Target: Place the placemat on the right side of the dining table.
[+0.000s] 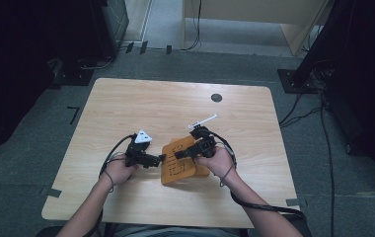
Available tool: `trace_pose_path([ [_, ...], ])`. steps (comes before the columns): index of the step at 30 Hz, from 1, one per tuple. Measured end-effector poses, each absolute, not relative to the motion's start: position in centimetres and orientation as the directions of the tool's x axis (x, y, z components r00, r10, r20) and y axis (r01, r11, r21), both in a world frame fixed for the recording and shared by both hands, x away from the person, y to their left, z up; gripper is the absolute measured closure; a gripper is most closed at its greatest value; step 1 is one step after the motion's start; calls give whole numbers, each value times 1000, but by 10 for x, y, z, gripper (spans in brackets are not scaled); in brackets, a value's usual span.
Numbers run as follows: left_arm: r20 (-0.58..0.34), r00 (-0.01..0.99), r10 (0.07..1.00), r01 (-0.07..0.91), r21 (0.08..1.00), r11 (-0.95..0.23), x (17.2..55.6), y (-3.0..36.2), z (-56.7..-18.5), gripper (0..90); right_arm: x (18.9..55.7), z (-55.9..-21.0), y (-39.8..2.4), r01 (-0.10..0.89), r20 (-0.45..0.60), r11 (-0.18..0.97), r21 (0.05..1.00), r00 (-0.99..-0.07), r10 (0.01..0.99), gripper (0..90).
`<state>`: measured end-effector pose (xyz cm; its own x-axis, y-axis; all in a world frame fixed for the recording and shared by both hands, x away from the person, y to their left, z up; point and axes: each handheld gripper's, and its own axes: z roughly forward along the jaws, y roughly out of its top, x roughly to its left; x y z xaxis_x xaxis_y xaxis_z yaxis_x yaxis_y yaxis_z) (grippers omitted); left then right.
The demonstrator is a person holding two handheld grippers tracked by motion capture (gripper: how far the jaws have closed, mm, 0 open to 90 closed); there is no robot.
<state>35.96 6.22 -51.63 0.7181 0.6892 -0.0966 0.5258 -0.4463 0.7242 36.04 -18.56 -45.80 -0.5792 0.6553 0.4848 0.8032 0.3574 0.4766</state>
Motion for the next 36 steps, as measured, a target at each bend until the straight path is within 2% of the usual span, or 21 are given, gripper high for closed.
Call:
trace_pose_path([
  [4,-77,728,681,520,710,-475,361,60,-515,89,362,-460,-191,825,510,340,452,-552,660,651],
  [7,-63,733,678,515,703,-491,362,59,-515,91,363,-463,-197,850,569,310,425,-517,639,705],
  [9,-62,734,676,516,698,-496,362,58,-514,94,363,-463,-197,856,580,304,418,-509,636,719],
  [10,-66,736,674,517,697,-496,363,59,-513,130,363,-464,-198,866,605,291,406,-494,624,737],
  [12,-86,729,679,533,694,-484,364,60,-511,144,363,-464,-199,873,619,286,396,-483,619,745],
  [18,-133,721,680,544,716,-437,367,69,-504,145,365,-462,-204,910,696,253,328,-414,586,824],
  [26,-189,752,632,531,741,-411,365,78,-493,153,365,-456,-210,919,731,226,322,-394,558,876],
  [30,-177,772,611,516,736,-438,362,77,-492,227,365,-450,-212,909,712,225,351,-415,566,876],
  [36,-173,799,577,489,744,-454,359,74,-489,226,367,-444,-219,903,703,200,380,-423,572,876],
])
